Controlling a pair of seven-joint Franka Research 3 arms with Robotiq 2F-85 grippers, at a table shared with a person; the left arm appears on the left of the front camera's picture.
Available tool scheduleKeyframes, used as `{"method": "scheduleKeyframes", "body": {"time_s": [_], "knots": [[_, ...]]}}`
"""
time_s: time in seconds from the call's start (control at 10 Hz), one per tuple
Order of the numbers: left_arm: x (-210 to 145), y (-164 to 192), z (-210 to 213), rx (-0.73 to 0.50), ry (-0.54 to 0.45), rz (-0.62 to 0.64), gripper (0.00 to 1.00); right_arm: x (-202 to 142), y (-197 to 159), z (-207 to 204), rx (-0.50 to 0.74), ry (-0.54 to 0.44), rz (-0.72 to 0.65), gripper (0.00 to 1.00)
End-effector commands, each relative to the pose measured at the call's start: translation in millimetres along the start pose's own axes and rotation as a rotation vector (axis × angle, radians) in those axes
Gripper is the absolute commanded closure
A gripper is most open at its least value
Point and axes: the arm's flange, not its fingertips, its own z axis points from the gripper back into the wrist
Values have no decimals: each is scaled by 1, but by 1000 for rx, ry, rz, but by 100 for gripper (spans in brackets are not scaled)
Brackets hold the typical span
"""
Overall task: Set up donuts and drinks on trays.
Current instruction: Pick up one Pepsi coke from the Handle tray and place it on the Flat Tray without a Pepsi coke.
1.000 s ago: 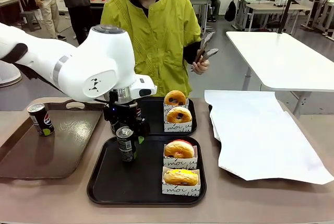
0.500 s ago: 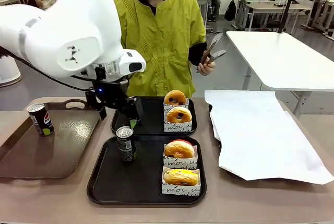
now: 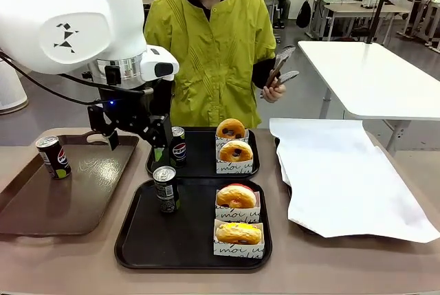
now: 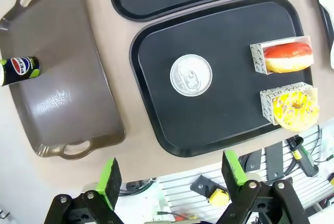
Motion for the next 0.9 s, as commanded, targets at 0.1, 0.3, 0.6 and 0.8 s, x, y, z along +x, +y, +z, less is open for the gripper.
{"method": "scheduleKeyframes", "body": {"time_s": [0.1, 0.3, 0.6, 0.8], "knots": [[5, -3, -10, -11, -4, -4, 0, 0, 1, 0, 6, 1, 4, 0], [5, -3, -10, -11, -4, -4, 0, 0, 1, 0, 6, 1, 4, 0], [5, -3, -10, -11, -4, -4, 0, 0, 1, 0, 6, 1, 4, 0], [23, 26, -7, -138, 142, 11, 0, 0, 1, 0, 6, 1, 4, 0]]}}
